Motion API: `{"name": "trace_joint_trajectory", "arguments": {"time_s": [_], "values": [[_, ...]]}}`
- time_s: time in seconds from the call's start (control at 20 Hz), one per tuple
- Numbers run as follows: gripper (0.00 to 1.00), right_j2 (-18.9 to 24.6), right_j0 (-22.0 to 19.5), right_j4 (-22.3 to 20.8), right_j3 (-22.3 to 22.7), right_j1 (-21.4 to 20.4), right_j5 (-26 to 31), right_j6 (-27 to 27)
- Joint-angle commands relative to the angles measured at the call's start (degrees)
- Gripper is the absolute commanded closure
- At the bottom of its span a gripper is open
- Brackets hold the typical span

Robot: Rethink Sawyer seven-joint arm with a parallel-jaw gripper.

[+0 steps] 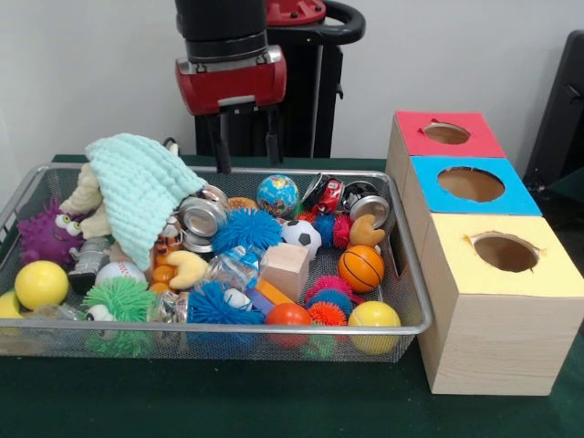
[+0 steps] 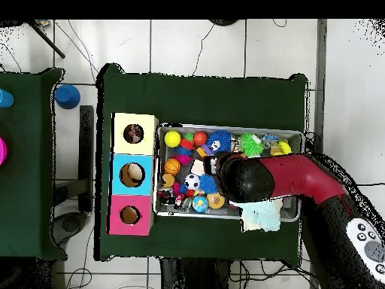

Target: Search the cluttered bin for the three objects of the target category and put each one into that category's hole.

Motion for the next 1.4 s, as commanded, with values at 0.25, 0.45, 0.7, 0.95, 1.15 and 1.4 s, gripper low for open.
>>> {"name": "trace_joint_trajectory", "arguments": {"time_s": [0.25,0.45,0.7,0.95,1.15,1.4], "values": [[0.0,-0.7,1.6,-1.8,-8.9,2.6,9.5,-9.2],[0.0,-1.2,1.7,-3.3,-10.7,2.1,10.2,-10.4],[0.0,-1.7,2.1,-4.6,-11.9,1.7,10.2,-11.1],[0.0,-2.3,2.3,-7.4,-13.1,-0.1,9.4,-12.1],[0.0,-1.4,1.2,-8.3,-14.0,0.6,8.7,-13.4],[0.0,0.9,-0.7,-6.6,-15.4,4.5,10.4,-16.9]]}}
